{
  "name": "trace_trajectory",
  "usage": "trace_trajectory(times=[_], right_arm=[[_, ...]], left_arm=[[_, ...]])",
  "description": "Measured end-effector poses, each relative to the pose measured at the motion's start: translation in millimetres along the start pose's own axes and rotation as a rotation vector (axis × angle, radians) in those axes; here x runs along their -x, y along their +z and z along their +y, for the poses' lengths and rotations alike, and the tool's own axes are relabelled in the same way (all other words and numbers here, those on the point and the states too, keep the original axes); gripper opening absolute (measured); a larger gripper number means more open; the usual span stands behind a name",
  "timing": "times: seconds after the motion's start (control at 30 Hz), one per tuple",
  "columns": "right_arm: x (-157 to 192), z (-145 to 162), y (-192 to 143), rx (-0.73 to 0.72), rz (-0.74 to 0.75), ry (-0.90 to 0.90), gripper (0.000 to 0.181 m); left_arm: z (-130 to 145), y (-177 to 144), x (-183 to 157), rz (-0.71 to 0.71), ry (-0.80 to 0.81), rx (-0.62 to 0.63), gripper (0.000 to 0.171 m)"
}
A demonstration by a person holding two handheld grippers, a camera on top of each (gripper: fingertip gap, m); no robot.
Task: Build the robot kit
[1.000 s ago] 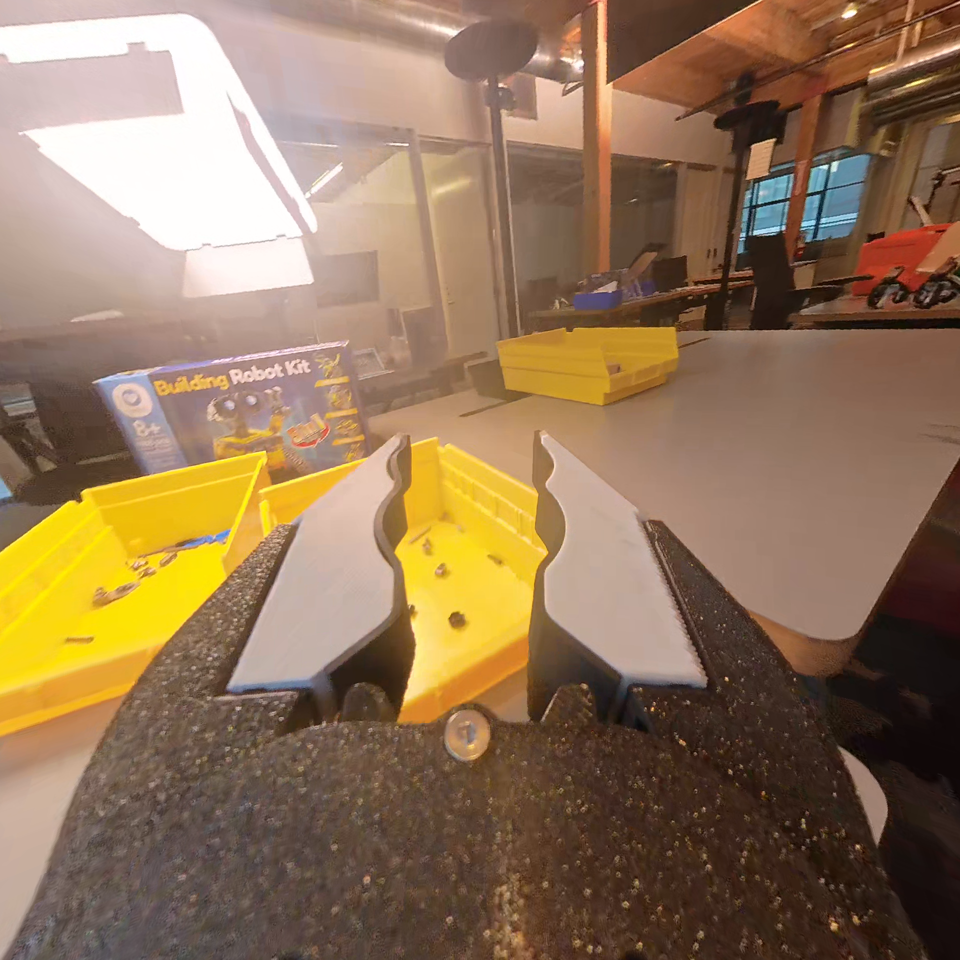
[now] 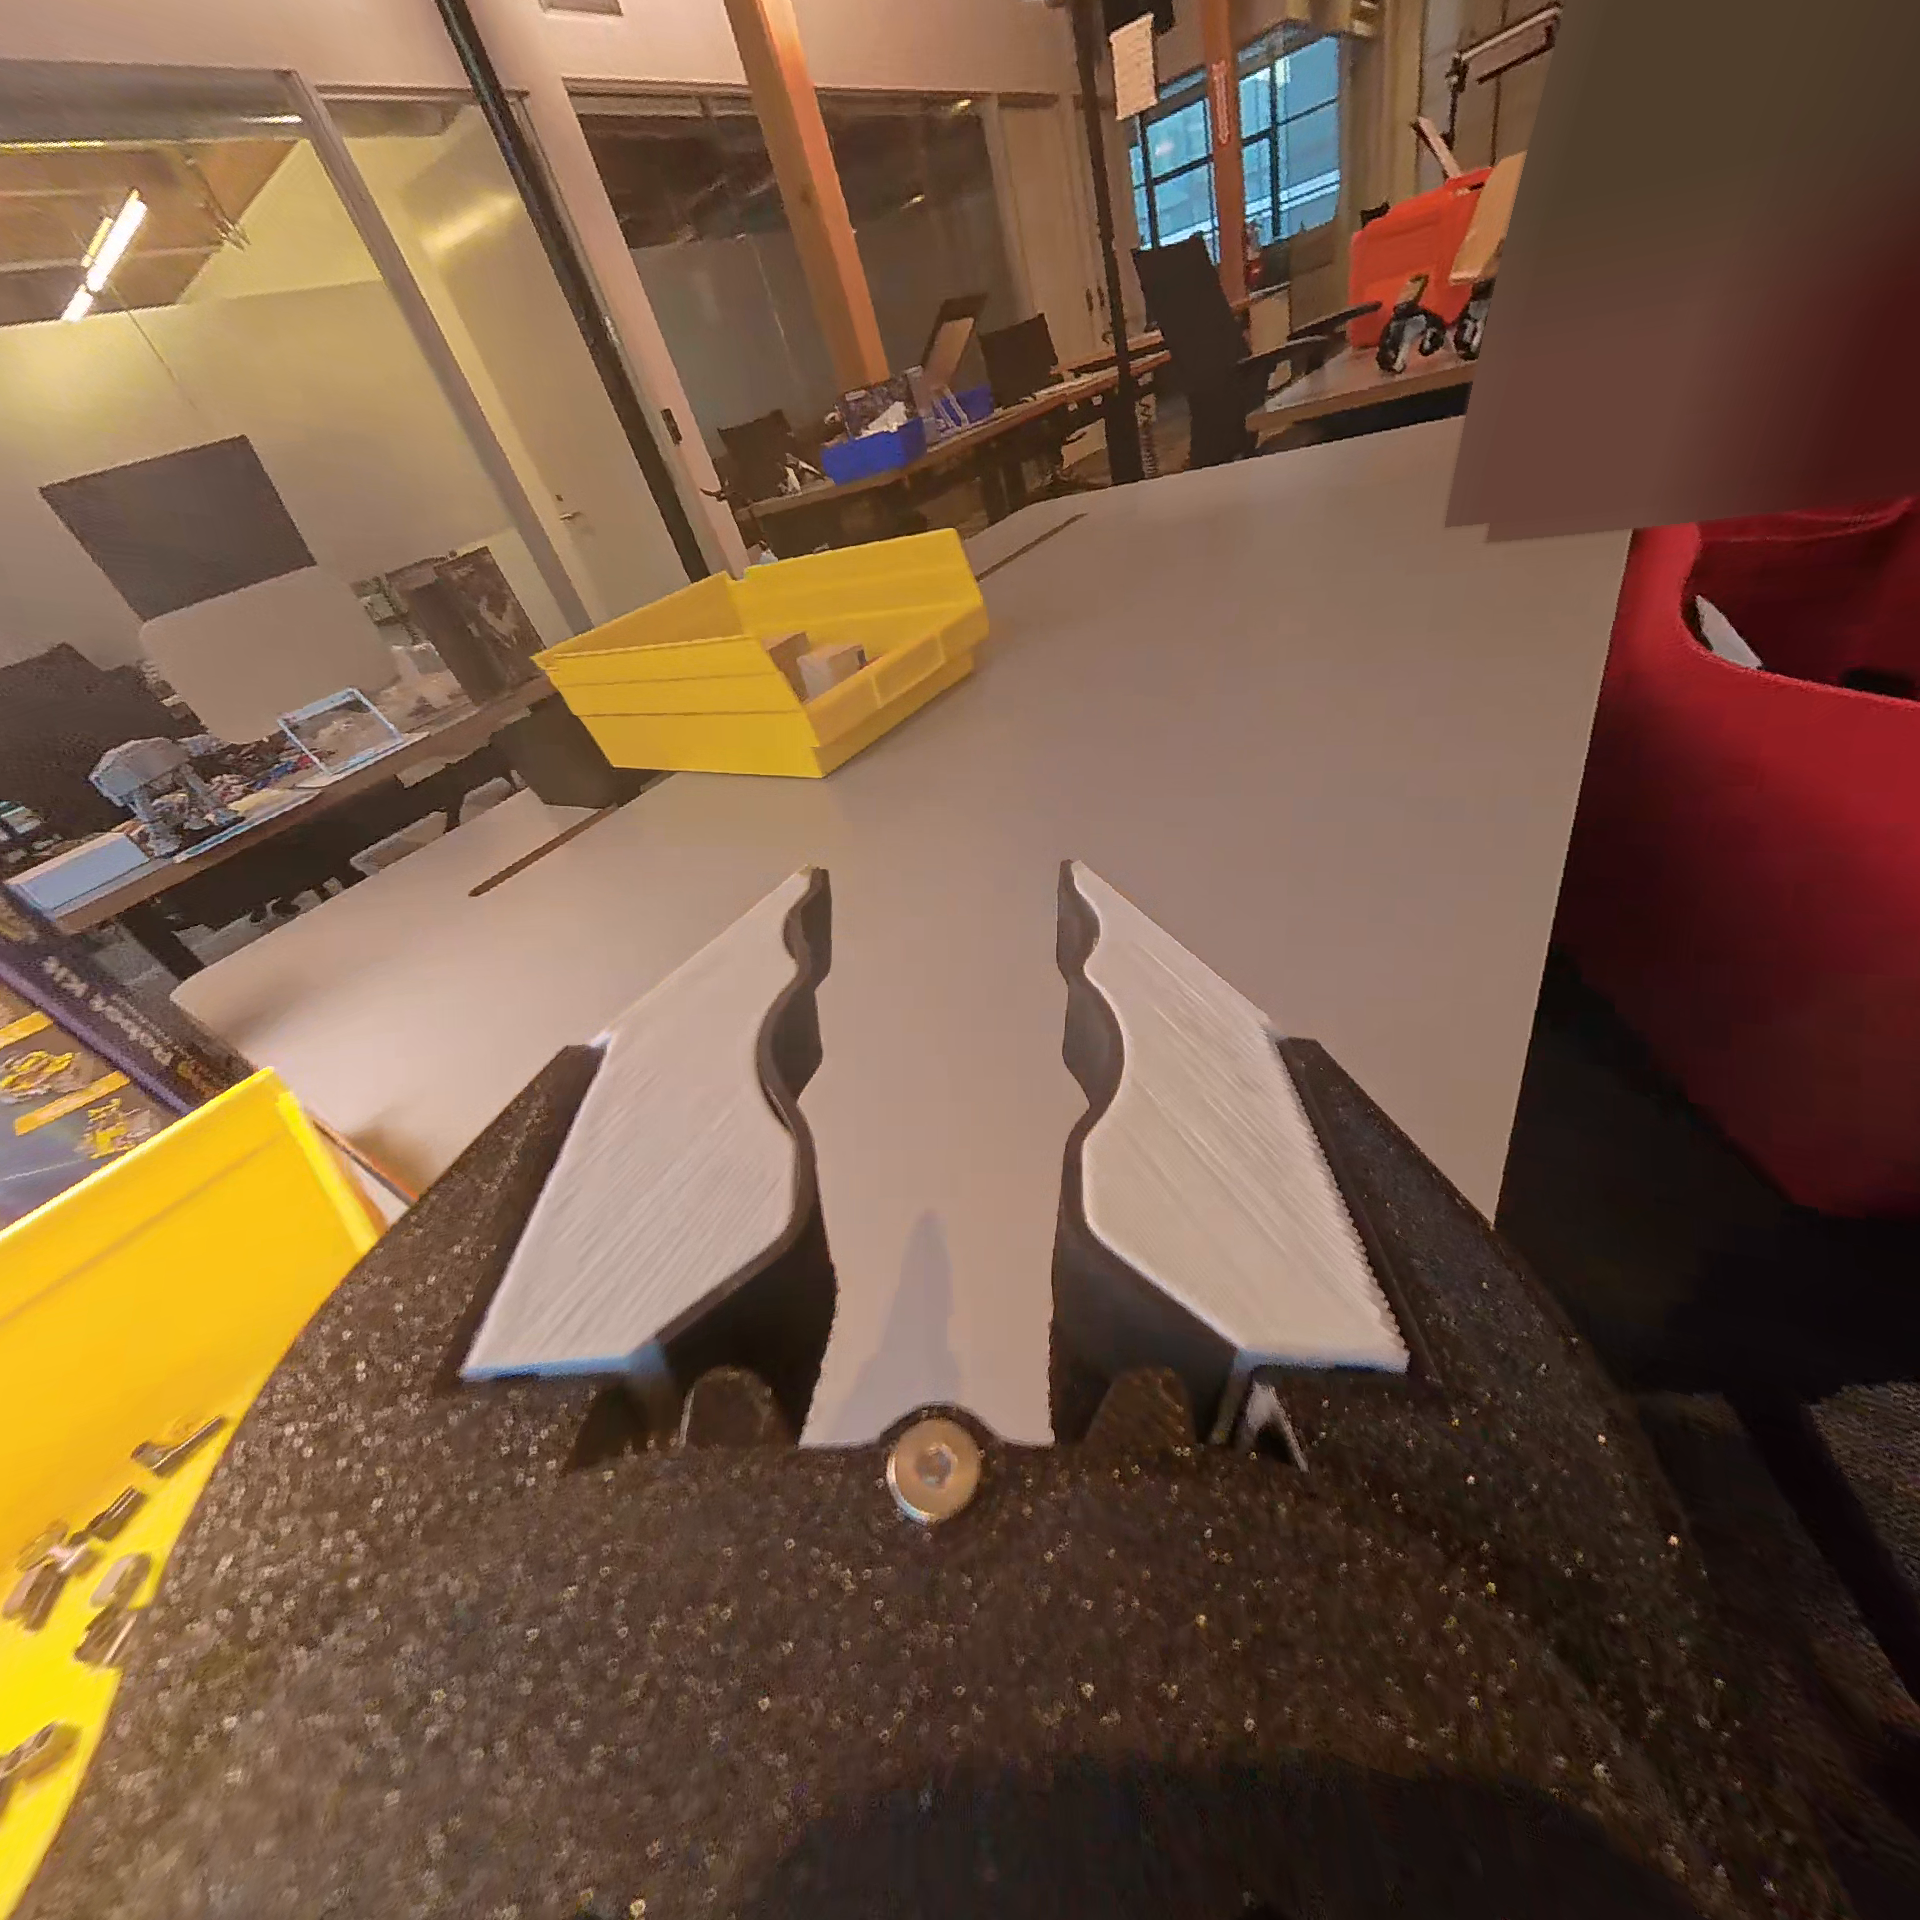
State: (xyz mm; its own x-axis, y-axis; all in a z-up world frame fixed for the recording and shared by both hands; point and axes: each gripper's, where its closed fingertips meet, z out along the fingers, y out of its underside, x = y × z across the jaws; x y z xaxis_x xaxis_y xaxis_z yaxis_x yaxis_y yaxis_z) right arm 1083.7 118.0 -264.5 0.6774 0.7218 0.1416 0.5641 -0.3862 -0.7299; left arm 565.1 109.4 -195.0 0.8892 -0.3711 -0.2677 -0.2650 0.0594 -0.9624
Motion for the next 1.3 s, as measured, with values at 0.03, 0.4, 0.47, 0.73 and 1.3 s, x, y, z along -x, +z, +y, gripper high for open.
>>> trace_trajectory(times=[0.03,0.4,0.47,0.73,1.3], right_arm=[[-4.6,13.4,5.2,0.075,-0.008,-0.017,0.057],[-13.6,147.6,81.0,0.732,-0.242,-0.101,0.058],[-14.5,182.3,85.5,0.89,-0.273,-0.132,0.054],[-4.3,288.2,102.6,1.307,-0.412,-0.415,0.044],[-2.1,312.8,121.9,1.224,-0.502,-0.72,0.027]], left_arm=[[1.3,4.6,-4.0,0.004,0.003,0.002,0.043],[6.7,34.9,-12.2,0.041,-0.003,-0.019,0.042],[6.0,37.8,-7.4,0.039,-0.015,-0.028,0.041],[4.4,43.8,1.0,0.033,0.009,-0.051,0.04],[-11.6,2.7,-2.5,-0.007,0.051,-0.068,0.038]])
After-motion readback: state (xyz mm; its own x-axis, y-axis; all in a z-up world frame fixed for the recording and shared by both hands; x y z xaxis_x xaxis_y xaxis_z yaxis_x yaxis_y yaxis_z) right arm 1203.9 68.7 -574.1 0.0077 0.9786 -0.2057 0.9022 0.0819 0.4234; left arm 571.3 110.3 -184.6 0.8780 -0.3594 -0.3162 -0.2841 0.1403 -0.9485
